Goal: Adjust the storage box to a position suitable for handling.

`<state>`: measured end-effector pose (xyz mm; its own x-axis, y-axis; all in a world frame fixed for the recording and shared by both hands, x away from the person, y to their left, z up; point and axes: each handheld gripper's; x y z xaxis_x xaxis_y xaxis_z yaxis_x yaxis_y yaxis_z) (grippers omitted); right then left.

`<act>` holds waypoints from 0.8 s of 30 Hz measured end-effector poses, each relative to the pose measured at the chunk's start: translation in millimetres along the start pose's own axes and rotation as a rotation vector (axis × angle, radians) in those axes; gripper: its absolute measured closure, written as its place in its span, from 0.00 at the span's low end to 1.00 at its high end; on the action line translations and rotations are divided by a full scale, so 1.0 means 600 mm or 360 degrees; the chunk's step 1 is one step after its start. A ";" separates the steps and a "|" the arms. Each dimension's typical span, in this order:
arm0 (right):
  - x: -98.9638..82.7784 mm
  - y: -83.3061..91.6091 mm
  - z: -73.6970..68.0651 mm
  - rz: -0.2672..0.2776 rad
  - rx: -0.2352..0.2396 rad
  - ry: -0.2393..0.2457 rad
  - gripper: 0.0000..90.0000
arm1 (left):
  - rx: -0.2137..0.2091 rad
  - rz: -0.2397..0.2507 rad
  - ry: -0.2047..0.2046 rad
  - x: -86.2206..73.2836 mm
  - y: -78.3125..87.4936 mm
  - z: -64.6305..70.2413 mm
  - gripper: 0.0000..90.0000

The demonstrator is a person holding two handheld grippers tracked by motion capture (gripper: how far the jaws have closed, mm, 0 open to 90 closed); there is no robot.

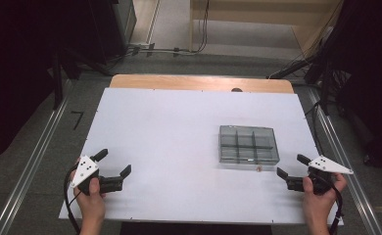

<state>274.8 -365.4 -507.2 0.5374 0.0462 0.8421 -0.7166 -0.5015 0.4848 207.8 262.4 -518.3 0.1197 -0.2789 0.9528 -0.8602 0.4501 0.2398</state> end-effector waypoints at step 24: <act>0.072 0.012 -0.011 -0.0008 -0.0010 -0.0076 0.00 | -0.0025 0.0010 -0.0003 -0.001 -0.001 0.005 0.00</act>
<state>289.8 -361.6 -465.7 0.5616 0.0072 0.8274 -0.7164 -0.4961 0.4906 206.9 259.9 -519.6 0.1130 -0.2777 0.9540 -0.8532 0.4649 0.2364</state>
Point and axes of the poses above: each handheld gripper's, and its own axes: y roughly backward along the jaws, x roughly out of its top, z roughly to its right, and after that the axes turned 13 degrees about -y, right-handed
